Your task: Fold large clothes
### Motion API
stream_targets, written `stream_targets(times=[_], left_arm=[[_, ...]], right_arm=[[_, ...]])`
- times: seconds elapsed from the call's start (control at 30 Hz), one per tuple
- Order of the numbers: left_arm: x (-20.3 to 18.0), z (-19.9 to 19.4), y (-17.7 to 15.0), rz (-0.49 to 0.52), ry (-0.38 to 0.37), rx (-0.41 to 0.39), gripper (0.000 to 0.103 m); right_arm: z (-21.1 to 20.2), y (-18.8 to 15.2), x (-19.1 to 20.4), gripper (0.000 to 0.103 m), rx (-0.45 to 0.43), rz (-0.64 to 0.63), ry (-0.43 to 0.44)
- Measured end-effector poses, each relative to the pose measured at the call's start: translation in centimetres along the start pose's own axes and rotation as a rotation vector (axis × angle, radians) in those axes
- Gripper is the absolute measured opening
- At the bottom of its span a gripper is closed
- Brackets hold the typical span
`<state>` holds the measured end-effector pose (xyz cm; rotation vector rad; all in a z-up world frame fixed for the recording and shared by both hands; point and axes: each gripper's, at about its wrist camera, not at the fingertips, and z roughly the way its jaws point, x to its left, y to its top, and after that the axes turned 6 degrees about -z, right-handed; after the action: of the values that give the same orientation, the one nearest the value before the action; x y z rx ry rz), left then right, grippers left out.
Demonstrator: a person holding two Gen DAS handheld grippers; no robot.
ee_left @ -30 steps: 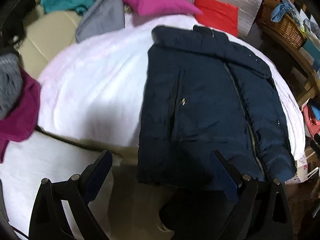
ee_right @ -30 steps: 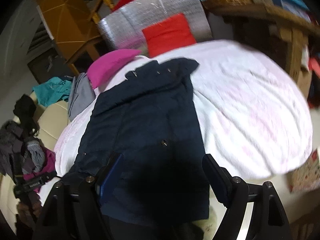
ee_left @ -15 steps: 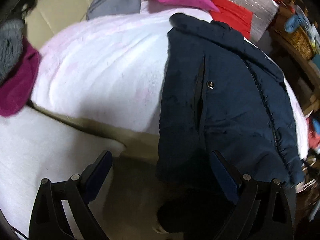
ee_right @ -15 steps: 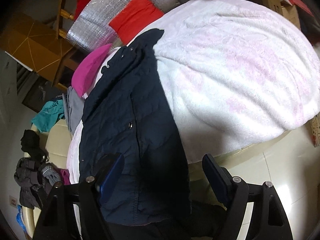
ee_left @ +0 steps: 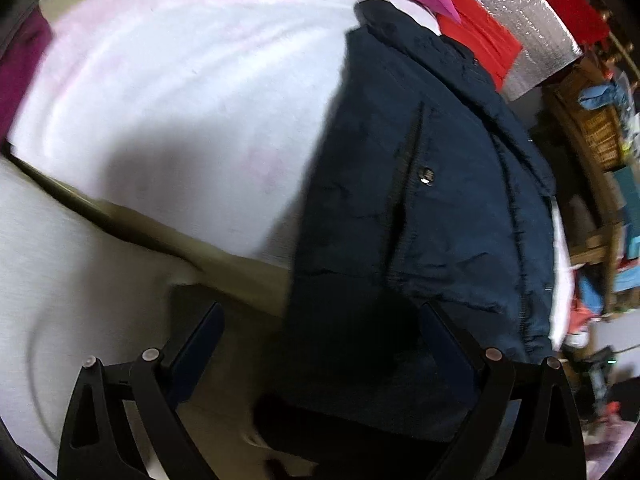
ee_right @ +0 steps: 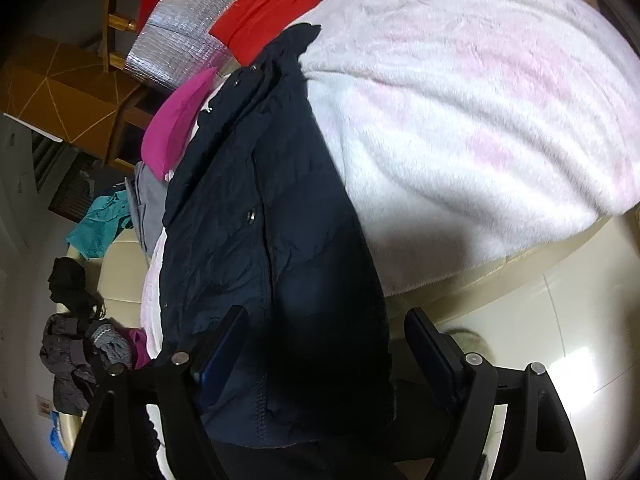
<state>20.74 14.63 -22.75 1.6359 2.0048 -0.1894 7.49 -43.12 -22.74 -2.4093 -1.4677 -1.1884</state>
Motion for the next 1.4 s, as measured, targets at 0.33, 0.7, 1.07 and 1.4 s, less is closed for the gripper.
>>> stream_targets(times=[0.33, 0.7, 1.07, 1.4], left_arm=[[-0.1, 1.7, 1.4, -0.043, -0.198, 0.07, 0.097], [1.0, 2.8, 1.3, -0.116, -0.253, 0.089, 0.07], [2.1, 3.7, 1.2, -0.209, -0.367, 0.139, 0.074], [4.5, 1.2, 0.8, -0.236, -0.342, 0.087, 0.082]], right_arm=[[2.5, -0.1, -2.0, 0.083, 0.063, 0.129, 0.114], [4.9, -0.9, -2.1, 0.05, 0.114, 0.174, 0.245], [5.4, -0.7, -0.6, 0.059, 0.136, 0.172, 0.242], [4.4, -0.3, 1.4, 0.035, 0.113, 0.049, 0.193]])
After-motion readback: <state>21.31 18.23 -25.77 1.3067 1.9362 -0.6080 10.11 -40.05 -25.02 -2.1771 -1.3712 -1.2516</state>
